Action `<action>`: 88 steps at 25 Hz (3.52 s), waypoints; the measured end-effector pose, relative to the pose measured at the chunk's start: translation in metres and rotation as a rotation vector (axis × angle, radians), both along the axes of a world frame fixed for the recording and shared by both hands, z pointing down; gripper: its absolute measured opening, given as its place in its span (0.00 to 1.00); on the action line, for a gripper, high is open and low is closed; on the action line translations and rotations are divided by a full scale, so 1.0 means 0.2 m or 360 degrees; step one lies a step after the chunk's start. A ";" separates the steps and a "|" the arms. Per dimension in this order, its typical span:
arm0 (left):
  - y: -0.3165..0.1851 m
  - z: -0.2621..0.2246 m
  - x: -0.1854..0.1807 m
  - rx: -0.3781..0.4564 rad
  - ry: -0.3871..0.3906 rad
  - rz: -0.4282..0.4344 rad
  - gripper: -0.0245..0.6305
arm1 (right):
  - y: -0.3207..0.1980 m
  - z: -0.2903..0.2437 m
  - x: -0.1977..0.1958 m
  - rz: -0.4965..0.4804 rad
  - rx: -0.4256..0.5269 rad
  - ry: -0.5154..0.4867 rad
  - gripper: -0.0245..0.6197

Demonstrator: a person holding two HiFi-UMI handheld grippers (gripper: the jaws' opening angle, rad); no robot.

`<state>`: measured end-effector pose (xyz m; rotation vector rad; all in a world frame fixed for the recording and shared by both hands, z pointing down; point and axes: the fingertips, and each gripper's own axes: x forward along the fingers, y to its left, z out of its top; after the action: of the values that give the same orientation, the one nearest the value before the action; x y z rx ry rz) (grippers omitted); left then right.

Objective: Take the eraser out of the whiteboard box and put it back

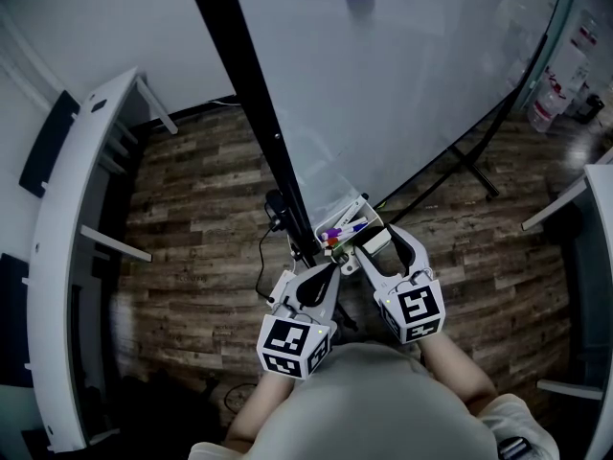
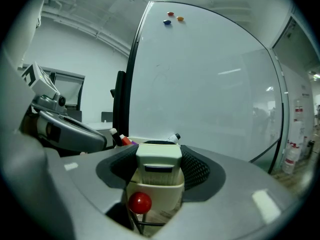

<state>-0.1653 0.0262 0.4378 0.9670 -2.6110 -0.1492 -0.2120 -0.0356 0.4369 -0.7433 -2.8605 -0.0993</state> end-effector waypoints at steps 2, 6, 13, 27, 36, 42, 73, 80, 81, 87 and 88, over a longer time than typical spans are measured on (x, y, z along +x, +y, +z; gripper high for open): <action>0.00 0.00 0.01 0.0001 0.0000 0.0001 0.04 | 0.00 0.01 0.00 0.0003 0.0005 0.0008 0.45; 0.00 -0.01 0.01 0.0000 0.0002 0.0000 0.04 | 0.00 0.02 0.00 0.0006 0.0017 0.0019 0.45; 0.01 -0.01 0.02 0.0003 0.0001 0.0001 0.04 | 0.02 0.06 -0.02 0.0009 0.0034 0.0043 0.45; -0.01 -0.01 0.03 0.0013 0.0000 0.0028 0.04 | 0.01 0.07 -0.02 0.0018 0.0026 0.0049 0.47; -0.03 -0.02 0.05 0.0015 -0.0001 0.0071 0.04 | -0.01 0.02 0.01 0.0038 0.0017 0.0021 0.48; -0.06 -0.02 0.07 0.0018 -0.0004 0.0114 0.04 | -0.04 -0.05 0.06 0.0084 -0.0007 -0.0023 0.48; -0.27 -0.04 0.26 0.0033 -0.0014 0.0395 0.04 | -0.17 -0.17 0.40 0.0334 -0.0085 -0.0068 0.11; -0.31 -0.05 0.30 0.0037 -0.0018 0.0445 0.04 | -0.21 -0.17 0.47 0.0398 -0.0084 -0.0059 0.04; -0.31 -0.05 0.30 0.0037 -0.0019 0.0450 0.04 | -0.21 -0.17 0.48 0.0404 -0.0088 -0.0061 0.04; -0.33 -0.06 0.33 0.0039 -0.0024 0.0472 0.04 | -0.23 -0.19 0.51 0.0434 -0.0102 -0.0069 0.04; -0.33 -0.06 0.33 0.0039 -0.0024 0.0476 0.04 | -0.23 -0.19 0.52 0.0437 -0.0099 -0.0073 0.04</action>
<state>-0.0994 -0.0400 0.4262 1.3558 -2.4465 -0.0986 -0.1084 -0.0811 0.3985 -0.3559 -2.9884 0.0107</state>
